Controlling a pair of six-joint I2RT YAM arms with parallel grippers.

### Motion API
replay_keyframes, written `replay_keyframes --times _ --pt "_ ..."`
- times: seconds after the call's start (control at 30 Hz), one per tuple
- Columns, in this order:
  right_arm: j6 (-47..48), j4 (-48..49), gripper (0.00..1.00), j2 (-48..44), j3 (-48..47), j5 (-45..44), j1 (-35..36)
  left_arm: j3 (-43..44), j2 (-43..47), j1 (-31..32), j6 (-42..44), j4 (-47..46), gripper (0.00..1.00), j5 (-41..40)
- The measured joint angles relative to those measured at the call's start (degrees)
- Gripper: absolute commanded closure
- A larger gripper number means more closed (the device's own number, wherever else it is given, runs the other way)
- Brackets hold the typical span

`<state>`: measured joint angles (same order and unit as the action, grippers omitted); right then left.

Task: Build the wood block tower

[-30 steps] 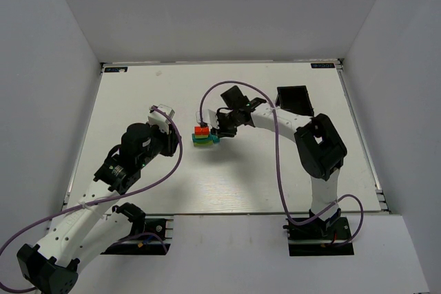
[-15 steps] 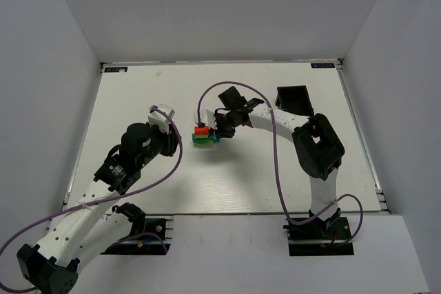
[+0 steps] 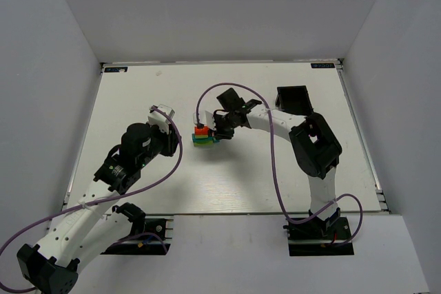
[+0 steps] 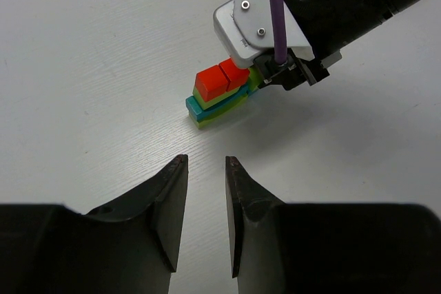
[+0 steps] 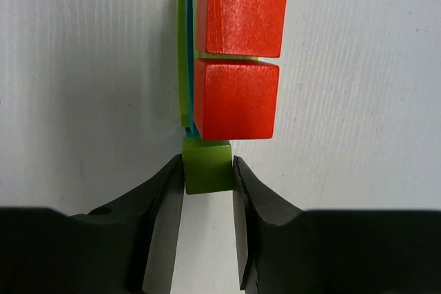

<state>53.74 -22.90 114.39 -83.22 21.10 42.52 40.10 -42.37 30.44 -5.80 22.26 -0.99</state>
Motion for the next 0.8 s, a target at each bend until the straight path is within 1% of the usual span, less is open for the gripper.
replay_keyframes --times 0.17,0.47,0.6,0.77,0.8 --pt "-0.7 0.3 0.79 0.0 0.0 0.0 0.1 0.0 0.0 0.0 0.0 0.0 0.61 0.0" --pt "-1.1 0.5 0.75 0.0 0.0 0.0 0.3 0.0 0.0 0.0 0.0 0.0 0.61 0.0" --pt "-1.1 0.6 0.75 0.0 0.0 0.0 0.3 0.0 0.0 0.0 0.0 0.0 0.61 0.0" --pt "-1.1 0.6 0.7 0.0 0.0 -0.1 0.3 0.0 0.0 0.0 0.0 0.0 0.61 0.0" --pt "-1.1 0.6 0.67 0.0 0.0 -0.1 0.3 0.0 0.0 0.0 0.0 0.0 0.61 0.0"
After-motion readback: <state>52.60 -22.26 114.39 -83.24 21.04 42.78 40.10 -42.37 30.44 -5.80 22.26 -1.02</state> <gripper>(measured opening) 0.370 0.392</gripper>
